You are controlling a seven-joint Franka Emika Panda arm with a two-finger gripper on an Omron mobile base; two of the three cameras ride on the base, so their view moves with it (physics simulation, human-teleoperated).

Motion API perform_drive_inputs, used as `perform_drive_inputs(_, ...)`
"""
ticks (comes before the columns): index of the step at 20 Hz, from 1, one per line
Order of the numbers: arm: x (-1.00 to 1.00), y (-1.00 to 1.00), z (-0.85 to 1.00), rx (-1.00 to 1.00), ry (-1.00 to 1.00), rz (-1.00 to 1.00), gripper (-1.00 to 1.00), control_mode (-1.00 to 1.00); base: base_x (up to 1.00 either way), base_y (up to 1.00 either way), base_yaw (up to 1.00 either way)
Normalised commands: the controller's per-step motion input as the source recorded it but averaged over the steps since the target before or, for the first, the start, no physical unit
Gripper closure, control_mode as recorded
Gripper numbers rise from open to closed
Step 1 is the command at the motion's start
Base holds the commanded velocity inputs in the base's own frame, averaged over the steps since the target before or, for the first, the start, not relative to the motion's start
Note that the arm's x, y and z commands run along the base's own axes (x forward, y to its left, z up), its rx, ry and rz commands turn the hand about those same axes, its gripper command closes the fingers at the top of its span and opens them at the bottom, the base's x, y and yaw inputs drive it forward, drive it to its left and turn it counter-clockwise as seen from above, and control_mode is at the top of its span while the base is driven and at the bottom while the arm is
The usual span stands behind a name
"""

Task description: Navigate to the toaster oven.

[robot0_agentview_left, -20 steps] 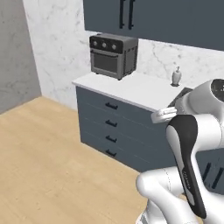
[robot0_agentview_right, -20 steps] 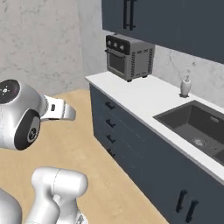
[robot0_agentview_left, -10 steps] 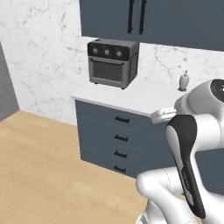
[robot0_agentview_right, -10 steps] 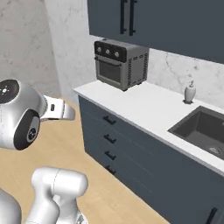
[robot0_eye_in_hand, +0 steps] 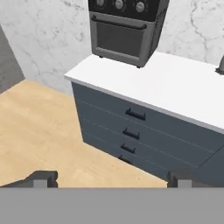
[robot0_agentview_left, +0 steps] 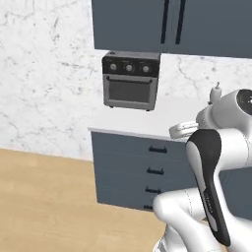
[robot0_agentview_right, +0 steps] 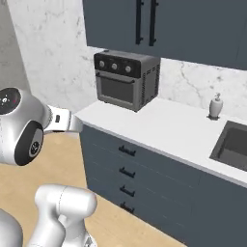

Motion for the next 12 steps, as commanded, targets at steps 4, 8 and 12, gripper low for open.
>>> perform_drive_inputs(4, 0.0, 0.0, 0.0, 0.0, 0.0, 0.0, -1.0, 1.0, 1.0, 1.0, -0.47)
perform_drive_inputs(8, 0.0, 0.0, 0.0, 0.0, 0.0, 0.0, -1.0, 1.0, 1.0, 1.0, -0.46)
perform_drive_inputs(12, 0.0, 0.0, 0.0, 0.0, 0.0, 0.0, -1.0, 1.0, 1.0, 0.85, -0.43)
